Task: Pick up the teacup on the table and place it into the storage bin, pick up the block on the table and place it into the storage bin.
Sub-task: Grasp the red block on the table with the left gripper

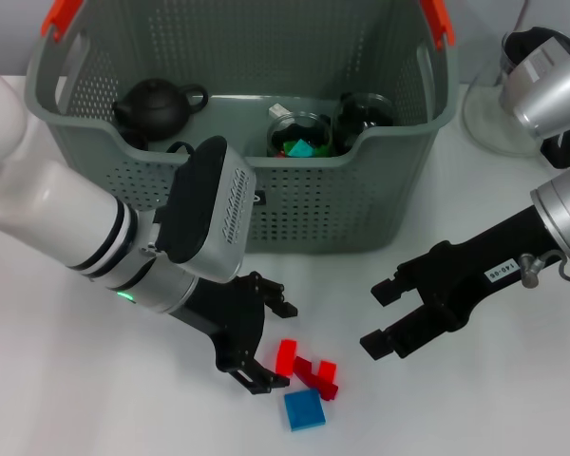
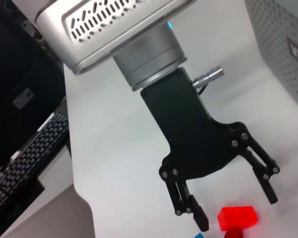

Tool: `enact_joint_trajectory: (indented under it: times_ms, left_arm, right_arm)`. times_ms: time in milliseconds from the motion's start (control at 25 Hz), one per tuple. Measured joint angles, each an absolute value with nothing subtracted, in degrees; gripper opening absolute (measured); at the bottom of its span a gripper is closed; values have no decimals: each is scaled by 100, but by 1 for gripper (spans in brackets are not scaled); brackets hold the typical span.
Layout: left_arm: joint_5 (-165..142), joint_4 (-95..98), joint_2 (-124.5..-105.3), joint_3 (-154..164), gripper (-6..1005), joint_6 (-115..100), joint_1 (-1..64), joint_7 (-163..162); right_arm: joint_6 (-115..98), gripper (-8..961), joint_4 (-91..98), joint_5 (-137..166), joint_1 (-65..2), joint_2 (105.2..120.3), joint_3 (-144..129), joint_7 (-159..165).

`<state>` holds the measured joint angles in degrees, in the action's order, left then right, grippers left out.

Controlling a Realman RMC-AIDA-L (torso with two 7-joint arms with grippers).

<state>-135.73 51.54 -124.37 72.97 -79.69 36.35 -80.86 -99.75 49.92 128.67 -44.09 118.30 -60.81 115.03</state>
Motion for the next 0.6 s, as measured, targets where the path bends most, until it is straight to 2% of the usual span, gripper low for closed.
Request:
enact_joint_trajectory:
  times_ms: [280,600]
  left_arm:
    - [-13578,5128,-12434,7337,885,-8042,3697,-8173]
    - [-13615,5139,-12419,7339,838,-8096,3733,-8219]
  right_arm:
    - [-9962,939,4992,12867,-4412,11826,-6083,11512]
    - [-9949,938,4992,12867,-4412,11821,-6097,11518]
